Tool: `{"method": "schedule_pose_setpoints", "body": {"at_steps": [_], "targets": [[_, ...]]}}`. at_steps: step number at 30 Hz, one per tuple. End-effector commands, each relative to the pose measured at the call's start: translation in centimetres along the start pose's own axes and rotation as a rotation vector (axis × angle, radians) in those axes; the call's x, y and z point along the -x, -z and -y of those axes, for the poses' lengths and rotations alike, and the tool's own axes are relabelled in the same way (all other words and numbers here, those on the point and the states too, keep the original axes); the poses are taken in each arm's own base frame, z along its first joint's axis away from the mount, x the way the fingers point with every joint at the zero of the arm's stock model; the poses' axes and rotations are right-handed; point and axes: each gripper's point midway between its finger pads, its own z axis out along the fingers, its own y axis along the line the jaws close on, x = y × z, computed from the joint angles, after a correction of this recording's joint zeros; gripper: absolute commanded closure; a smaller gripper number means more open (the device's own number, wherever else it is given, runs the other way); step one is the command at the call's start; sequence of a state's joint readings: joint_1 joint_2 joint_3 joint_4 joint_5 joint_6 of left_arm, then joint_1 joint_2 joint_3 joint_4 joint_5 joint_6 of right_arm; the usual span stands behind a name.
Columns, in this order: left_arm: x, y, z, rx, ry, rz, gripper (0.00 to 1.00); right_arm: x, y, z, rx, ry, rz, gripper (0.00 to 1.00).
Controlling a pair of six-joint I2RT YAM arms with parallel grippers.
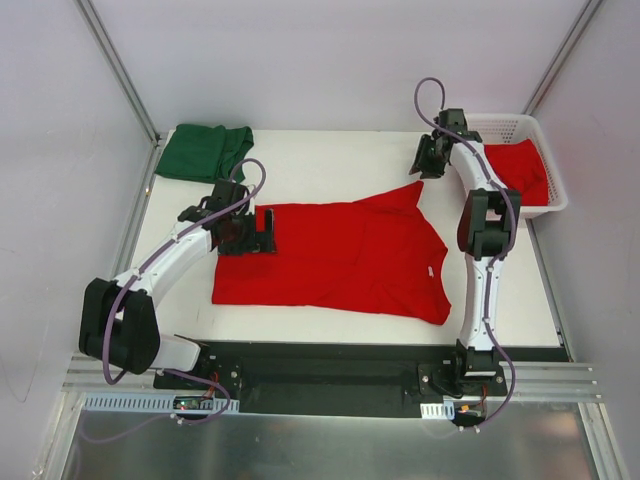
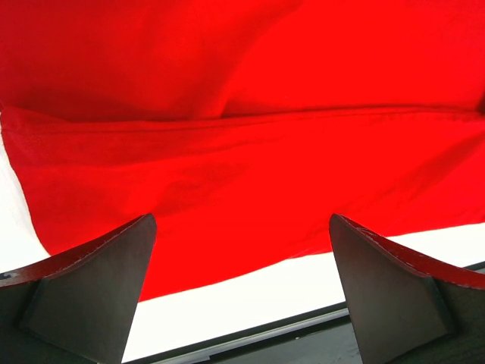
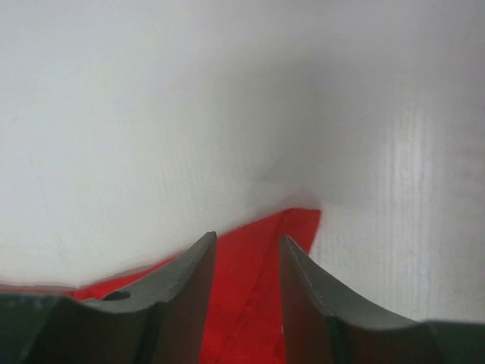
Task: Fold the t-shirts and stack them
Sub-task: Fold the tshirt
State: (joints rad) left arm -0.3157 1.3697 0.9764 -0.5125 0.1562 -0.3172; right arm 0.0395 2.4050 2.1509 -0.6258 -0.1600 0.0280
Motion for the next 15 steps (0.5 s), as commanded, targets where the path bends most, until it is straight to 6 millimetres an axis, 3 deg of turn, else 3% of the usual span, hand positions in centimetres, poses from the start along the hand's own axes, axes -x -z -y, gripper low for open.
{"method": "schedule_pose_setpoints", "body": {"at_steps": [1, 5, 15], "targets": [[0.3, 0.0, 0.3, -0.004, -0.036, 0.006, 0.01, 0.7, 0.1, -1.1, -0.021, 0.044, 0.004, 0.59], [0.4, 0.0, 0.3, 0.0, -0.041, 0.009, 0.01, 0.6, -0.4, -1.3, -0.042, 0.053, 0.004, 0.59], [0.3, 0.0, 0.3, -0.001, -0.042, 0.005, 0.01, 0.9, 0.3, 0.5, -0.17, 0.04, 0.03, 0.59]]}}
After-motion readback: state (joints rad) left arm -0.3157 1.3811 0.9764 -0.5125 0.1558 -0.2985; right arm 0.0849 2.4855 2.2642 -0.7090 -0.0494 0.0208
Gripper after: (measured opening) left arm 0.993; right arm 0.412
